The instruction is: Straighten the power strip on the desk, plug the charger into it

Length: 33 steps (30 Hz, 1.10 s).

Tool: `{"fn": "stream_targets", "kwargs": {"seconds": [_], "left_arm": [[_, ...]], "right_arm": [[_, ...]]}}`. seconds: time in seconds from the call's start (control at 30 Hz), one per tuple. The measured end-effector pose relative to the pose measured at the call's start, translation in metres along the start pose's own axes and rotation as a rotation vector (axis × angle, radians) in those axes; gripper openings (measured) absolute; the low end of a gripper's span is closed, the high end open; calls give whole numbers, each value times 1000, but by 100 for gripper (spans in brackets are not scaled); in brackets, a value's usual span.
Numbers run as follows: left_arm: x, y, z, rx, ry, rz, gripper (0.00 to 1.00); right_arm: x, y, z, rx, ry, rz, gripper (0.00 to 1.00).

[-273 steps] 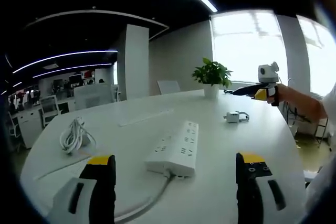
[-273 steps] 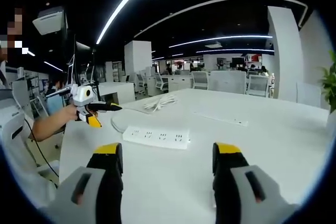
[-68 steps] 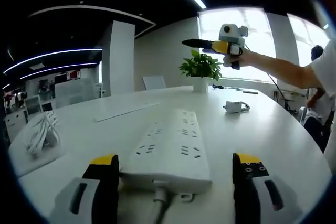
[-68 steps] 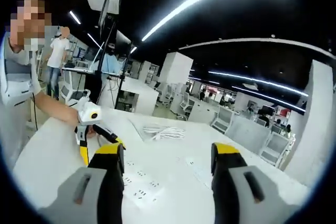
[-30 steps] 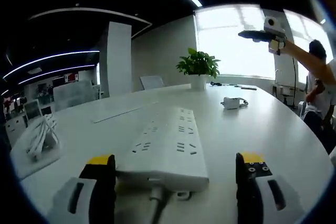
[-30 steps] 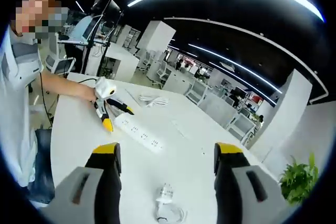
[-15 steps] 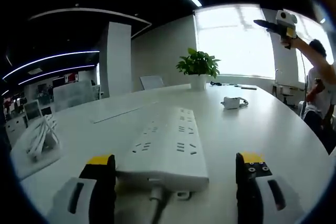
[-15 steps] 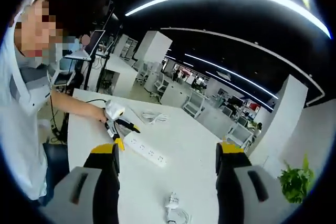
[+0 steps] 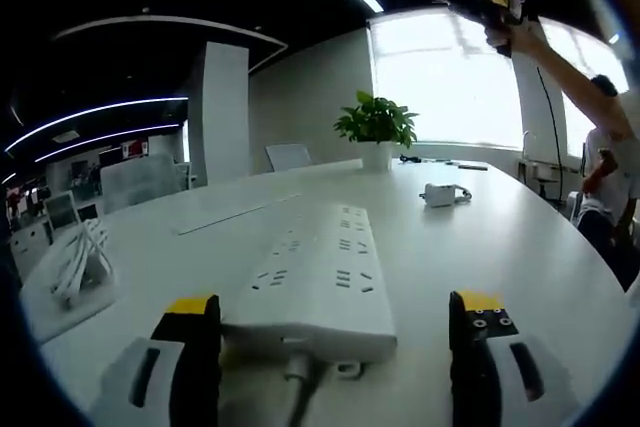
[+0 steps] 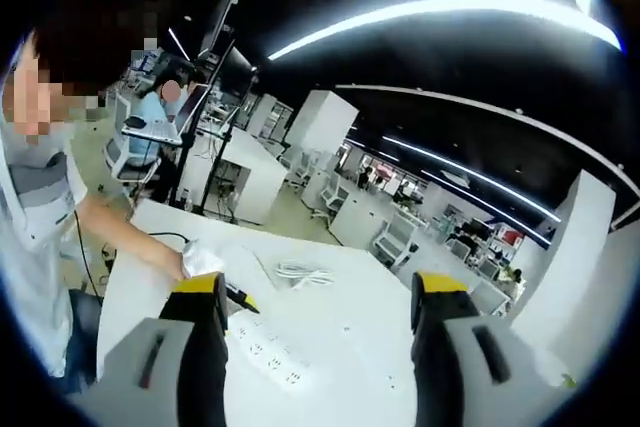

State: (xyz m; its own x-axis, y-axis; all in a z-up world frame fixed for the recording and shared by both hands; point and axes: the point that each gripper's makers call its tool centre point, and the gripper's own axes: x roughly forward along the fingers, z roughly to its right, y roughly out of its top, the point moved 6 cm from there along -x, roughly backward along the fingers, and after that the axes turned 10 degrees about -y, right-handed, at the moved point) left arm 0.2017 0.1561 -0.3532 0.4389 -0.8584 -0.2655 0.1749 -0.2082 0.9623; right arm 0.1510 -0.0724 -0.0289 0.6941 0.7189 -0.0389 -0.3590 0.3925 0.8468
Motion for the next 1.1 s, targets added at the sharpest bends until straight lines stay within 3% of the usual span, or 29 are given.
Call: {"fn": "stream_targets", "kwargs": {"seconds": [0.17, 0.33, 0.47, 0.57, 0.73, 0.87, 0.97, 1.1], "left_arm": [[0, 0, 0, 2, -2, -2, 96], [0, 1, 0, 1, -1, 4, 96], [-2, 2, -2, -1, 11, 10, 96], [-3, 4, -3, -11, 12, 23, 96], [-3, 5, -3, -14, 15, 28, 96], [-4, 9, -1, -36, 5, 54, 96], [-2, 9, 1, -30, 4, 51, 96], [-1, 7, 2, -2, 9, 35, 96]], "right_arm": [[36, -6, 24, 54, 4, 22, 73], [71, -64, 23, -2, 98, -85, 74], [96, -108, 13, -19, 198, -129, 74], [111, -140, 0, -54, 288, -163, 68], [133, -179, -19, -44, 396, -144, 68], [138, -195, -38, -85, 498, -103, 62], [142, -211, -53, -9, 574, -112, 66], [149, -235, -62, -16, 622, -124, 70]]}}
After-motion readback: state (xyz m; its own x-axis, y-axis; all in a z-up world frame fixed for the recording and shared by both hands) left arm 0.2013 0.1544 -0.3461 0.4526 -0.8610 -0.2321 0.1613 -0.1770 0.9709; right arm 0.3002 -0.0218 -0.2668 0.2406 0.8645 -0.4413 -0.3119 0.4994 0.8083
